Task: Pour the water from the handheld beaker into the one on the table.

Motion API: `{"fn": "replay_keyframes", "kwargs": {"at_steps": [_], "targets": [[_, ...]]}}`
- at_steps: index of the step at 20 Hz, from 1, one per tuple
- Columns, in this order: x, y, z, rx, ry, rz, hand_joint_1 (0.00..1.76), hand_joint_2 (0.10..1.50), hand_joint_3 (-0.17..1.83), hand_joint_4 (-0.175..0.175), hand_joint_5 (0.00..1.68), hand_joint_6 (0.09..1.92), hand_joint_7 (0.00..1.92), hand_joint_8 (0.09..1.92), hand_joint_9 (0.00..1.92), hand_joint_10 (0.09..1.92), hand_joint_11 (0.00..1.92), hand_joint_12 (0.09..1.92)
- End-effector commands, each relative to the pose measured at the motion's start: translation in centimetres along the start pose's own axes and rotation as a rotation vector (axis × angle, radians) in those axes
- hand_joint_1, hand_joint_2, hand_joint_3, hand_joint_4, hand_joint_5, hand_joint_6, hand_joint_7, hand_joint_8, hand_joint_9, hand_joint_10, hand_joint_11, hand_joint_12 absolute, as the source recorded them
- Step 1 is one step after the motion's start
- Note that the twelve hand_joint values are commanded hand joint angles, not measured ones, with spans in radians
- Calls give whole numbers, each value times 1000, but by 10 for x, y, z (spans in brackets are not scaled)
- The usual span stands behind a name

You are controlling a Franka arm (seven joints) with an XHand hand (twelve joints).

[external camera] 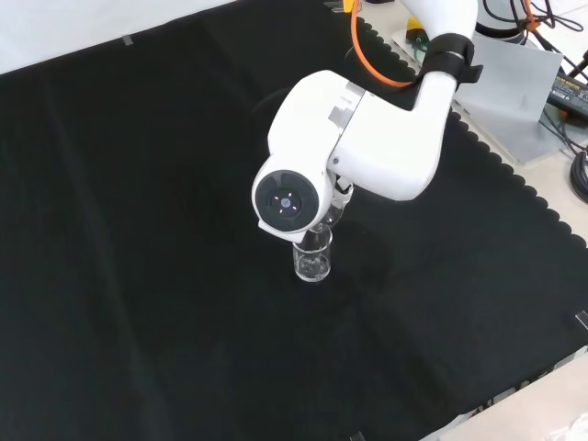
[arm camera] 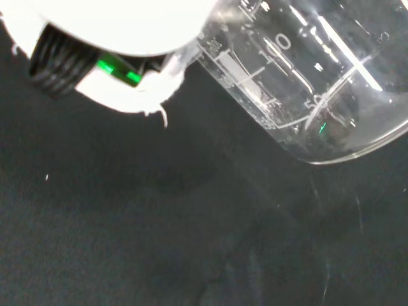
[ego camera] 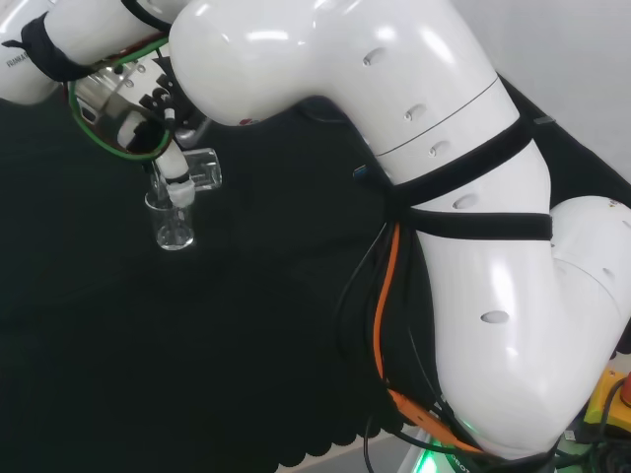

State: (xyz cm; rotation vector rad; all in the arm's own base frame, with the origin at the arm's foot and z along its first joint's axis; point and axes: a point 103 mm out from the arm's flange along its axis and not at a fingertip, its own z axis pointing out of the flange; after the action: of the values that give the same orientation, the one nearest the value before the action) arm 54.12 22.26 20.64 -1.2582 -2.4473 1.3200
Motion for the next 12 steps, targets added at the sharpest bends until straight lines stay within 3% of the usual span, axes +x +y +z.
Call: {"fn": "replay_keyframes", "kwargs": {"at_steps": [1, 12], "targets": [[3, -1, -2, 6, -6, 3, 1301, 554, 950, -175, 1136, 1025, 1201, 996, 1442, 947, 1158, 829], [-3, -2, 2, -5, -3, 1, 1301, 554, 950, -175, 1136, 1025, 1201, 995, 1443, 945, 1157, 828]]}}
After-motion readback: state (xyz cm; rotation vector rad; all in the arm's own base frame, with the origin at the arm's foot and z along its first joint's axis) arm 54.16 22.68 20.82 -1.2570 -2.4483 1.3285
